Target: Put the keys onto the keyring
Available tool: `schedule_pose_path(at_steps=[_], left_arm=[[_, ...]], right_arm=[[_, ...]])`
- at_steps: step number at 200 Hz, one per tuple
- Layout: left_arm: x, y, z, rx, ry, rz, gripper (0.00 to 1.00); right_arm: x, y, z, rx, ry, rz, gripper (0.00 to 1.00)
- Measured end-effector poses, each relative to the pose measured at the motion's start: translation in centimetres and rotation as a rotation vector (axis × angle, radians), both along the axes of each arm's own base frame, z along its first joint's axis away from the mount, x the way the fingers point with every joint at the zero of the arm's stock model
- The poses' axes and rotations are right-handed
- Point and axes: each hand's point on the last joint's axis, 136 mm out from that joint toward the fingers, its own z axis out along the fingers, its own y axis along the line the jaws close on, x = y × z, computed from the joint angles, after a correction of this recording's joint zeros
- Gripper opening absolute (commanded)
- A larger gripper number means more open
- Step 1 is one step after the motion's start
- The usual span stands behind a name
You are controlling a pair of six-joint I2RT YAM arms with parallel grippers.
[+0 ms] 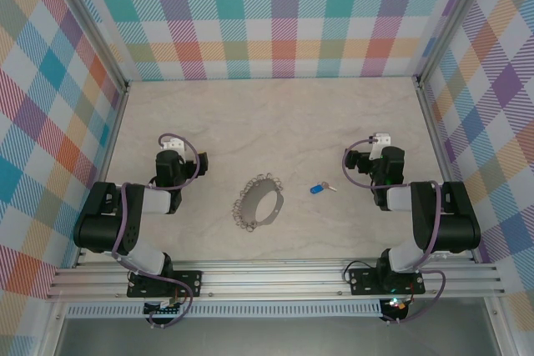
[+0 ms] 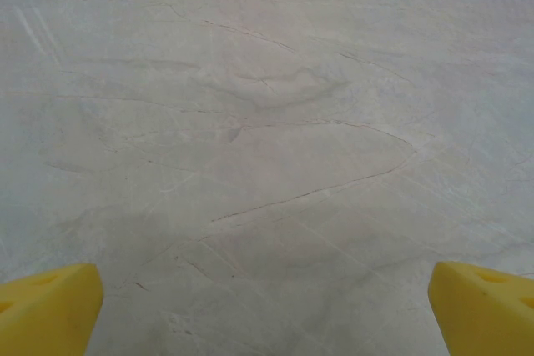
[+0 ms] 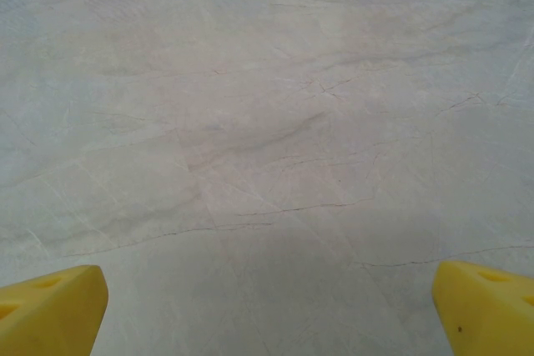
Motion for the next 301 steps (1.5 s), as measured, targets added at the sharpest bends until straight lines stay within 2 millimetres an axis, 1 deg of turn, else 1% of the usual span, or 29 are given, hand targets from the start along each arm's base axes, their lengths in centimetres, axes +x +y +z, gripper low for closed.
schedule_pose_path(at_steps=[160, 179, 191, 199, 204, 221, 234, 246, 259, 270, 280, 293, 301], left_arm=[[0.0, 0.0, 0.0, 0.0, 0.004, 0.0, 1.0], [0.3, 0.0, 0.1, 0.0, 0.01, 0.0, 1.0], [0.6, 0.0, 0.4, 0.003, 0.023, 0.005, 1.0], [0.8, 0.1, 0.6, 0.006, 0.041, 0.009, 1.0], [1.1, 0.1, 1.0, 0.007, 0.046, 0.01, 1.0], [2.1, 0.1, 3.4, 0.007, 0.037, 0.017, 1.0], [2.7, 0.0, 5.5, 0.004, 0.035, 0.018, 1.0], [3.1, -0.4, 7.7, -0.016, 0.033, 0.02, 1.0], [3.0, -1.0, 9.4, -0.045, 0.038, 0.025, 1.0], [2.5, -1.7, 10.3, -0.081, 0.059, 0.032, 1.0], [2.0, -2.5, 10.7, -0.115, 0.086, 0.039, 1.0], [1.1, -3.7, 10.6, -0.166, 0.142, 0.05, 1.0], [0.4, -4.4, 10.3, -0.193, 0.185, 0.066, 1.0]], right_arm=[[0.1, 0.0, 0.1, 0.0, -0.001, -0.001, 1.0], [0.1, -0.3, 0.1, -0.007, 0.049, -0.019, 1.0], [0.7, -0.5, 1.5, -0.003, 0.072, -0.03, 1.0], [1.3, -0.5, 3.2, 0.012, 0.07, -0.037, 0.99], [1.9, -0.5, 4.7, 0.03, 0.065, -0.046, 1.0], [3.4, -0.7, 9.2, 0.114, 0.054, -0.1, 1.0], [4.0, -0.7, 11.6, 0.183, 0.075, -0.132, 1.0], [4.2, 0.1, 13.0, 0.245, 0.104, -0.112, 0.99], [3.8, 1.3, 13.4, 0.308, 0.152, -0.069, 0.97], [3.1, 2.7, 12.8, 0.358, 0.217, -0.028, 0.96], [2.4, 4.0, 11.9, 0.386, 0.283, 0.005, 0.94], [0.9, 6.6, 10.5, 0.407, 0.378, 0.062, 0.94], [-0.4, 8.6, 9.7, 0.411, 0.439, 0.109, 0.93]])
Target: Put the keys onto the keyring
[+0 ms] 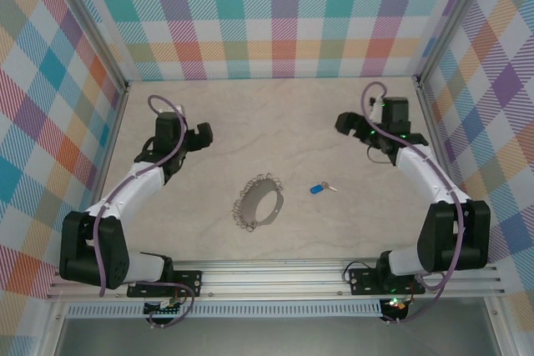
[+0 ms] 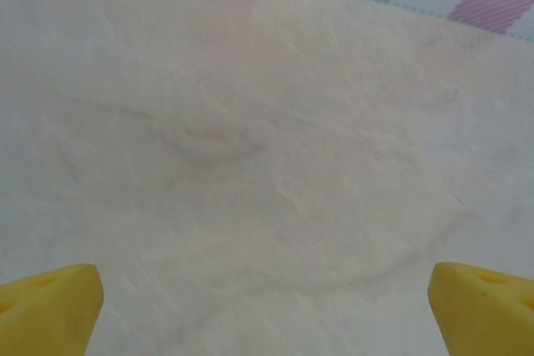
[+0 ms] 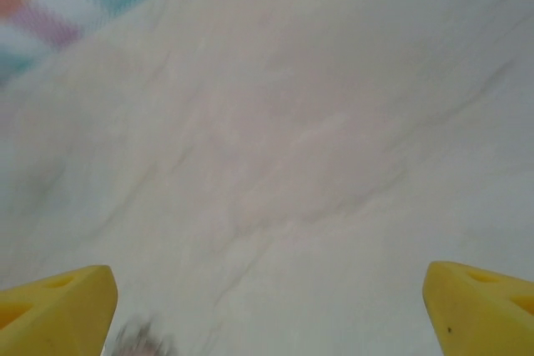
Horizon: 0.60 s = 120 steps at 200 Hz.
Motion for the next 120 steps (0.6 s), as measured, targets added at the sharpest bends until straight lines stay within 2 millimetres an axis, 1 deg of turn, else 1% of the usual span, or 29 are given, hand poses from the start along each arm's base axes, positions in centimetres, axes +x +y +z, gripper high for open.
schedule_pose_path(at_steps=[11, 30, 38, 51, 70, 85, 98, 120], left_arm=[[-0.9, -1.0, -0.6, -0.037, 0.055, 0.014, 1.0], [-2.7, -2.8, -1.8, -0.085, 0.143, 0.026, 1.0], [-3.4, -3.5, -2.1, -0.101, 0.177, 0.028, 1.0], [-4.4, -4.8, -2.6, -0.127, 0.231, 0.03, 1.0], [-5.2, -7.0, -3.3, -0.16, 0.295, 0.017, 1.0], [-6.0, -8.9, -4.3, -0.178, 0.35, -0.007, 1.0], [-7.0, -10.7, -5.3, -0.187, 0.403, -0.037, 1.0], [-8.5, -13.4, -6.3, -0.197, 0.455, -0.101, 1.0]], right_arm=[[-1.7, 2.9, -0.7, 0.011, 0.051, 0.078, 0.92], [-4.7, 7.1, -1.8, 0.024, 0.119, 0.196, 0.89], [-6.1, 8.5, -2.5, 0.021, 0.15, 0.236, 0.88], [-8.0, 10.0, -3.7, 0.012, 0.2, 0.288, 0.87], [-9.8, 11.0, -5.4, -0.001, 0.266, 0.318, 0.86], [-10.7, 10.9, -6.8, -0.013, 0.313, 0.307, 0.86], [-11.1, 10.4, -7.8, -0.027, 0.347, 0.285, 0.86], [-11.0, 9.9, -8.7, -0.051, 0.368, 0.253, 0.86]])
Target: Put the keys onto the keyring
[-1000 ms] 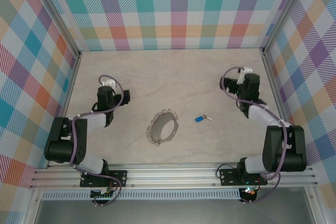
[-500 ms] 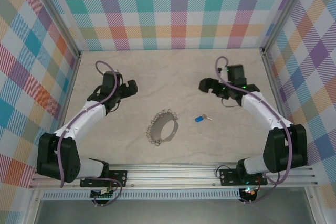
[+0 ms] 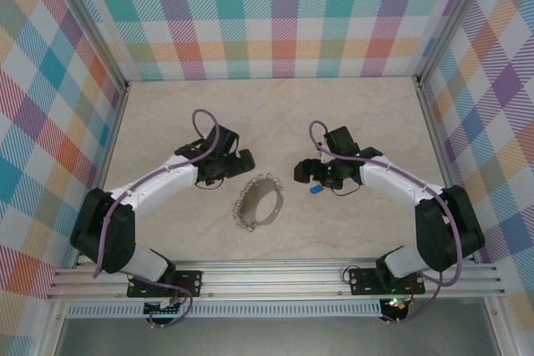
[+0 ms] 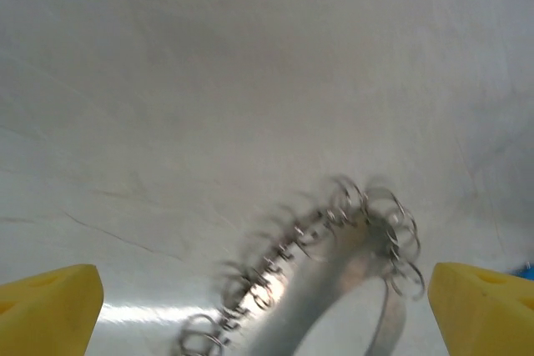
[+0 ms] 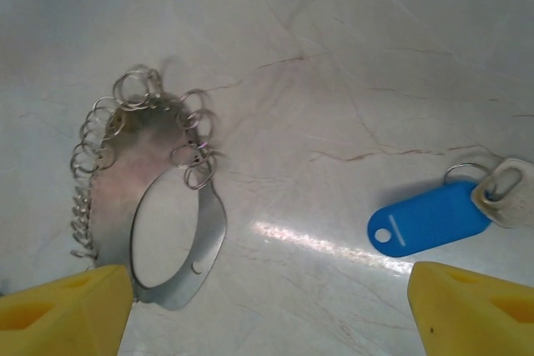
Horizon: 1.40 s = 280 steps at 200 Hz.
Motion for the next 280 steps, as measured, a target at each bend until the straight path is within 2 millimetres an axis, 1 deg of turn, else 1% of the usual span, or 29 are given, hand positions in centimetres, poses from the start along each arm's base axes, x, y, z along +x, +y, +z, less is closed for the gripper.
schedule_pose_path(at_steps=[19, 40, 71, 102, 140, 159, 187, 208, 223, 246, 264, 280], left_arm=[[-1.1, -2.3, -0.3, -0.037, 0.02, -0.055, 1.0], [-1.8, -4.4, -0.6, -0.081, 0.029, -0.108, 1.0], [-3.2, -6.8, -2.3, -0.106, 0.07, -0.179, 1.0], [-3.8, -7.8, -4.2, -0.102, 0.11, -0.208, 1.0], [-3.6, -8.1, -6.0, -0.078, 0.132, -0.215, 1.0], [-3.2, -8.3, -6.2, -0.064, 0.129, -0.231, 1.0], [-2.0, -9.2, -6.2, -0.049, 0.11, -0.273, 1.0], [-0.5, -9.7, -6.1, -0.035, 0.091, -0.303, 1.0], [1.1, -10.1, -5.9, -0.026, 0.077, -0.319, 1.0], [4.1, -10.4, -5.6, -0.01, 0.055, -0.343, 1.0], [6.4, -10.8, -4.5, -0.012, 0.03, -0.367, 1.0], [8.0, -11.5, -2.6, -0.036, -0.006, -0.394, 1.0]], right_arm=[[0.2, -0.4, -0.7, -0.033, 0.009, -0.014, 0.87], [0.4, -1.0, -1.4, -0.073, 0.017, -0.029, 0.88], [0.8, -1.5, -1.2, -0.105, 0.006, -0.046, 0.89], [1.4, -1.8, -0.7, -0.115, -0.008, -0.061, 0.9], [1.2, -2.3, -0.9, -0.132, 0.002, -0.072, 0.9], [0.9, -2.6, -0.6, -0.139, -0.001, -0.076, 0.91], [0.3, -3.2, 0.2, -0.135, -0.026, -0.09, 0.92], [-0.1, -3.3, 0.4, -0.126, -0.032, -0.092, 0.92], [-0.4, -3.2, 0.3, -0.117, -0.024, -0.087, 0.91], [-0.9, -2.7, 0.0, -0.086, -0.001, -0.071, 0.86], [-1.3, -2.2, -0.1, -0.054, 0.014, -0.055, 0.81], [-1.4, -1.6, 0.0, -0.028, 0.016, -0.029, 0.79]])
